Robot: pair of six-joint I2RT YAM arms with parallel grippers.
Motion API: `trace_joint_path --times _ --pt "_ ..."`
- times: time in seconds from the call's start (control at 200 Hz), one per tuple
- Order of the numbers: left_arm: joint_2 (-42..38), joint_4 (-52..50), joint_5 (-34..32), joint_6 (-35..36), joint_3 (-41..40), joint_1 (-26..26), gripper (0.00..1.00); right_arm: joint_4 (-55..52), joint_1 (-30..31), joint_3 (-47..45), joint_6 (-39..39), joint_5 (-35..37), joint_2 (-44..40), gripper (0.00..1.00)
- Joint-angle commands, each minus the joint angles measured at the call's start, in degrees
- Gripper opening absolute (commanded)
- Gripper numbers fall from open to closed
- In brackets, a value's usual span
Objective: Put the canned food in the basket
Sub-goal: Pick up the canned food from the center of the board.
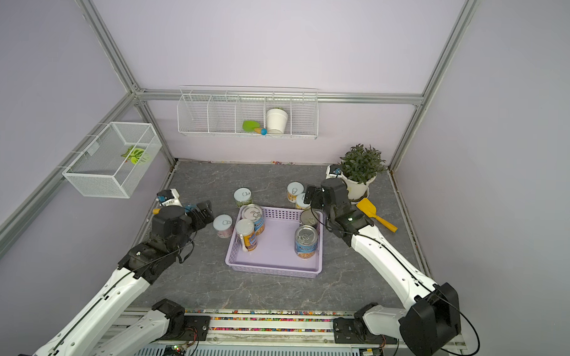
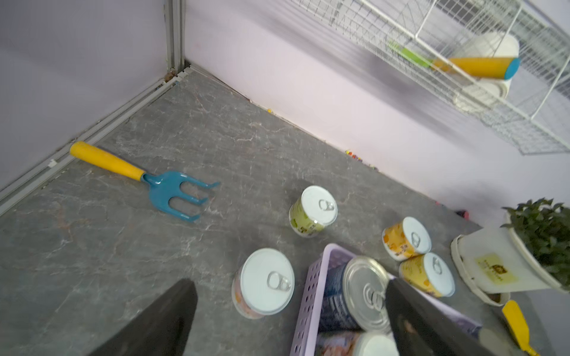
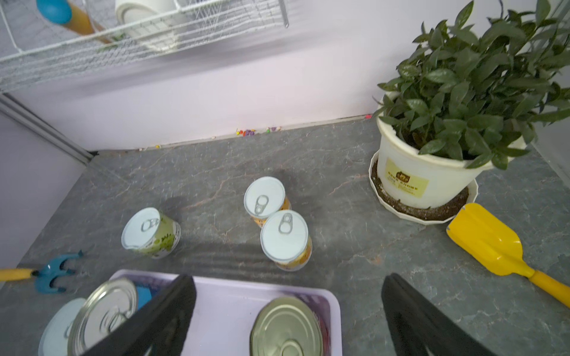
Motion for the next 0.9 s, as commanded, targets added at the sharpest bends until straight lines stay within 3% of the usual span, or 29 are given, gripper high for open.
trace_joint_path --times 0.0,0.07,0.19,0.3,0.435,0.55,0.69,0.895 --pt "7.9 0.5 7.6 2.7 10.0 2.1 1.0 -4.2 -2.0 3.7 -0.1 -3.0 1.5 0.98" --pt "11.3 -1.1 6.7 5.4 11.3 2.1 1.0 -5.3 -2.1 3.7 -0.9 -1.2 1.9 0.98" --pt "11.4 2.9 6.2 5.3 5.3 4.6 0.99 -3.0 -2.7 1.9 -2.0 2.6 3.7 0.98" --pt "10.5 4.4 7.9 4.0 3.7 8.3 1.0 -3.9 -5.2 4.7 -0.9 -0.4 9.1 0.98" --pt "7.9 7.3 7.5 3.8 1.1 8.8 1.0 -4.7 -7.2 8.6 -0.2 -4.3 17.3 0.99" --pt "7.4 7.2 7.5 4.0 0.9 8.7 0.99 -7.9 -8.9 17.6 0.2 -9.3 26.8 0.98" --pt "8.0 6.6 7.5 3.9 1.5 8.8 0.99 -20.5 -8.9 35.5 -1.5 -15.4 39.5 0.99" --pt "8.4 4.5 8.1 3.8 2.7 8.9 1.0 -18.7 -9.0 42.3 -0.9 -22.8 47.4 0.99"
